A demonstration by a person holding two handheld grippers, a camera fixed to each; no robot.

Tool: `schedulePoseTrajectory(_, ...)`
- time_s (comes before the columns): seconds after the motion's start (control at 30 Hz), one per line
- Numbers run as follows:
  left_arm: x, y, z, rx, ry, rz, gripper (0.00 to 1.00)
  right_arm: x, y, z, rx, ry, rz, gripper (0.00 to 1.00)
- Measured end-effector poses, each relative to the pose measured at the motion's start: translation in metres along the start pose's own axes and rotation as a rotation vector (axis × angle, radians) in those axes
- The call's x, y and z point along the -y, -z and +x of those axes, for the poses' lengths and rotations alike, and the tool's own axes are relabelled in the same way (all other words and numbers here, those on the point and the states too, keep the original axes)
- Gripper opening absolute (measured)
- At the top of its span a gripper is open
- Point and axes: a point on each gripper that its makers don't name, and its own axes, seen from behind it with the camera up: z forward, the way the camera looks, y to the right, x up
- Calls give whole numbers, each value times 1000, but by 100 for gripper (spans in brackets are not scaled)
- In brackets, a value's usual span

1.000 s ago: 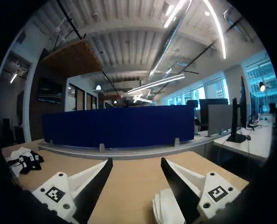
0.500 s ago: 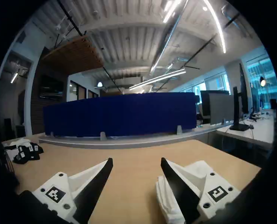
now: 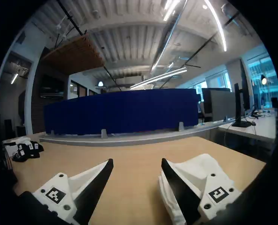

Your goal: Fold towel

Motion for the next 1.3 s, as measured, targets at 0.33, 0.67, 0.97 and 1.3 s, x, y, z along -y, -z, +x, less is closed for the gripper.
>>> schedulePoseTrajectory(0.33,1,0,0,0,0,0,98,5,2,-10,-2,41,8,100)
schedulePoseTrajectory(0.67,1,0,-1,0,0,0,98,8,0,-16,1,62,17,100)
schedulePoseTrajectory(0.97,1,0,-1,0,0,0,98,7,1,-14,-7,77,14,100)
schedulePoseTrajectory(1.3,1,1,-1,0,0,0,98,6,1,-14,-9,76,12,100)
